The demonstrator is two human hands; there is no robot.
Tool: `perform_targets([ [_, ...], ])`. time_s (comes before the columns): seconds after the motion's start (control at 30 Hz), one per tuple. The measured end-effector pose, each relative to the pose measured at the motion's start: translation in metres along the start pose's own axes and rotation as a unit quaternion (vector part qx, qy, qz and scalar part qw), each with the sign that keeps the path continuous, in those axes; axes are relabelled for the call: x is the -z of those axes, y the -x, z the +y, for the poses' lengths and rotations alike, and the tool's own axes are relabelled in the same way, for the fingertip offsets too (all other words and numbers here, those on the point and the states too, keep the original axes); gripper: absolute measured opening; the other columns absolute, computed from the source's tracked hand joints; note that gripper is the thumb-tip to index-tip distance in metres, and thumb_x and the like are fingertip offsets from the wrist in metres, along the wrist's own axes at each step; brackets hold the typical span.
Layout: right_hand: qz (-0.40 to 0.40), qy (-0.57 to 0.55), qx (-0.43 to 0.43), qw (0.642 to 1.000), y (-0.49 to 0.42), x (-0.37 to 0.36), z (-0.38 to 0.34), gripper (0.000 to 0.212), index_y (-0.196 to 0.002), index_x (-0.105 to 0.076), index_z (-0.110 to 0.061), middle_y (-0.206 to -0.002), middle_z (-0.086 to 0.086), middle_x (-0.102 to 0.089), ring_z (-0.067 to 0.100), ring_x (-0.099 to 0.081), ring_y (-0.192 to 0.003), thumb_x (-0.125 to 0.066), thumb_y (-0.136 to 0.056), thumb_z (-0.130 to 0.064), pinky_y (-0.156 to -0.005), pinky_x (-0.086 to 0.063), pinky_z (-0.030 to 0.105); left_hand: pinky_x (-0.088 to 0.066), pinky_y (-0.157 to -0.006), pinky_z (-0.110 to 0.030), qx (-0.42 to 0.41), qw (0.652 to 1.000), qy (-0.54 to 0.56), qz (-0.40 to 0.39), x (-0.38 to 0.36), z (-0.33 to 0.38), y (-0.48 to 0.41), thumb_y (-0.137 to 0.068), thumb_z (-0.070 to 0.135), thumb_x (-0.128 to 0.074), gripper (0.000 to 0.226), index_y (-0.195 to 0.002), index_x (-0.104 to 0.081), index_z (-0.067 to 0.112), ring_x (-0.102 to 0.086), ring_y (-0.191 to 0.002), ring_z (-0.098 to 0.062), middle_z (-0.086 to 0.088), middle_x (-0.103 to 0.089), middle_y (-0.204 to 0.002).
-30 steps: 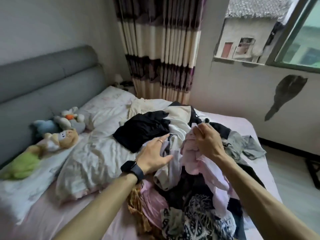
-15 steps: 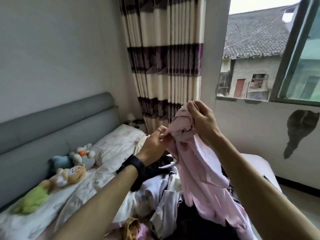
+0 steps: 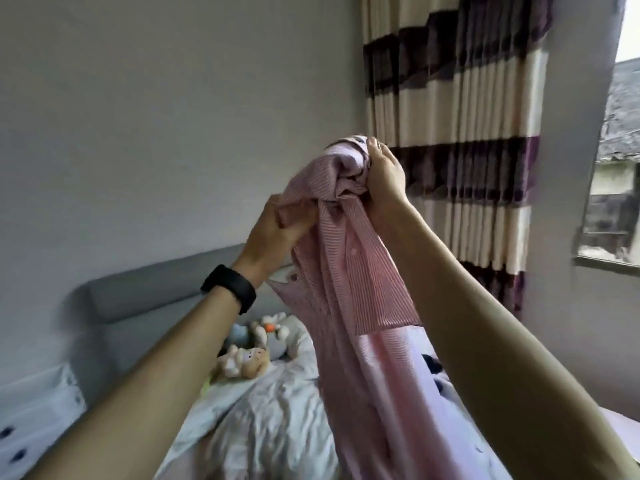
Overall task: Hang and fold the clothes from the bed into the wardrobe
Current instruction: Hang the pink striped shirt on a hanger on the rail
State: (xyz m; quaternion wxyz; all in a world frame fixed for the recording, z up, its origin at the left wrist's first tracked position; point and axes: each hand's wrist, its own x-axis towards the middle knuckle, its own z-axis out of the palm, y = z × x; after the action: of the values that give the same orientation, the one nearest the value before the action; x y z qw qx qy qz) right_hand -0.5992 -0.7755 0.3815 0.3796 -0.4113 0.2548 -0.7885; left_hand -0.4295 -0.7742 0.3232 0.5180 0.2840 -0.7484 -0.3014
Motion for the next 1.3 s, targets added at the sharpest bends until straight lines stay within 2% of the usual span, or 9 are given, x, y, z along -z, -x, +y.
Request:
perform_targets([
  [0.17, -0.059, -0.081, -0.085, 0.991, 0.027, -0.056, 0.050, 0.025, -0.085, -0.071, -0.009, -0.082, 0.006, -0.072, 0.018, -0.068, -0.079, -0.053, -0.102, -0.013, -0.080, -0.057, 0.031, -0.041, -0.061, -0.024, 0.159, 0.919, -0.361, -0.020, 0.096, -0.044, 0.097, -0.090, 0.045, -0.068, 0.035, -0.085, -0.065, 0.011, -0.060, -0.068, -0.012, 0.004, -0.066, -0.073],
  [0.33, -0.134, -0.067, -0.199, 0.968, 0.061, -0.082, 0.117, 0.027, -0.113, -0.066, 0.004, -0.103, 0.015, -0.067, 0.025, -0.064, -0.090, -0.055, -0.097, -0.016, -0.073, -0.056, 0.034, -0.030, -0.057, -0.025, 0.195, 0.919, -0.323, 0.116, 0.205, -0.011, 0.181, -0.094, 0.030, -0.069, 0.033, -0.066, -0.056, 0.017, -0.040, -0.059, -0.007, 0.012, -0.046, -0.063],
  [0.47, -0.242, 0.118, -0.200, 0.942, 0.119, -0.121, 0.181, 0.026, -0.080, -0.072, -0.010, -0.067, 0.002, -0.068, 0.009, -0.062, -0.052, -0.057, -0.100, -0.017, -0.043, -0.048, 0.021, -0.030, -0.069, -0.033, 0.169, 0.908, -0.309, 0.226, 0.282, 0.052, 0.246, -0.095, 0.026, -0.067, 0.034, -0.085, -0.060, -0.005, -0.041, -0.073, -0.013, -0.001, -0.045, -0.075],
  [0.7, -0.482, 0.327, -0.118, 0.804, 0.273, -0.190, 0.243, 0.015, -0.097, -0.070, -0.033, -0.101, -0.009, -0.071, 0.015, -0.062, -0.104, -0.065, -0.085, -0.025, -0.086, -0.049, 0.023, -0.051, -0.085, -0.039, 0.286, 0.845, -0.426, 0.150, 0.342, 0.116, 0.351, -0.086, 0.032, -0.077, 0.020, -0.096, -0.078, 0.014, -0.070, -0.087, -0.024, -0.008, -0.076, -0.091],
  [0.83, -0.641, 0.143, -0.142, 0.740, 0.373, -0.248, 0.212, 0.072, -0.135, -0.051, -0.054, -0.134, -0.017, -0.061, -0.004, -0.053, -0.125, -0.082, -0.070, -0.056, -0.100, -0.044, 0.027, -0.056, -0.087, -0.038, 0.336, 0.842, -0.408, 0.109, 0.344, 0.118, 0.380, -0.079, 0.029, -0.080, 0.021, -0.097, -0.078, 0.020, -0.070, -0.086, -0.014, 0.000, -0.076, -0.086],
  [0.93, -0.664, 0.124, -0.076, 0.734, 0.430, -0.289, 0.195, 0.032, -0.108, -0.068, -0.029, -0.090, 0.006, -0.070, 0.023, -0.061, -0.081, -0.082, -0.081, -0.042, -0.076, -0.046, 0.043, -0.050, -0.057, -0.021, 0.358, 0.837, -0.390, 0.140, 0.354, 0.119, 0.415, -0.073, 0.025, -0.074, 0.019, -0.089, -0.071, 0.034, -0.063, -0.065, -0.004, 0.017, -0.070, -0.068],
  [1.03, -0.694, 0.134, -0.062, 0.705, 0.471, -0.313, 0.190, 0.028, -0.093, -0.072, -0.012, -0.077, 0.010, -0.060, 0.023, -0.050, -0.072, -0.076, -0.087, -0.039, -0.071, -0.043, 0.048, -0.051, -0.068, -0.034, 0.356, 0.852, -0.290, 0.252, 0.370, 0.118, 0.477, -0.071, 0.023, -0.077, 0.025, -0.093, -0.065, 0.027, -0.065, -0.071, -0.020, -0.008, -0.074, -0.078],
  [1.17, -0.721, 0.158, 0.017, 0.675, 0.521, -0.329, 0.189, 0.025, -0.091, -0.073, -0.022, -0.072, 0.000, -0.065, 0.014, -0.053, -0.065, -0.071, -0.089, -0.047, -0.067, -0.046, 0.036, -0.049, -0.065, -0.016, 0.300, 0.834, -0.181, 0.427, 0.366, 0.105, 0.566, -0.065, 0.045, -0.076, 0.027, -0.090, -0.072, 0.035, -0.068, -0.081, -0.004, 0.012, -0.074, -0.087],
  [1.3, -0.706, 0.158, 0.002, 0.690, 0.552, -0.339, 0.197, 0.031, -0.078, -0.067, -0.018, -0.063, 0.001, -0.055, 0.008, -0.047, -0.059, -0.066, -0.094, -0.045, -0.062, -0.042, 0.033, -0.050, -0.078, -0.031, 0.339, 0.787, -0.122, 0.501, 0.340, 0.076, 0.651, -0.069, 0.055, -0.077, 0.047, -0.094, -0.072, 0.015, -0.068, -0.085, -0.020, -0.005, -0.074, -0.092],
])
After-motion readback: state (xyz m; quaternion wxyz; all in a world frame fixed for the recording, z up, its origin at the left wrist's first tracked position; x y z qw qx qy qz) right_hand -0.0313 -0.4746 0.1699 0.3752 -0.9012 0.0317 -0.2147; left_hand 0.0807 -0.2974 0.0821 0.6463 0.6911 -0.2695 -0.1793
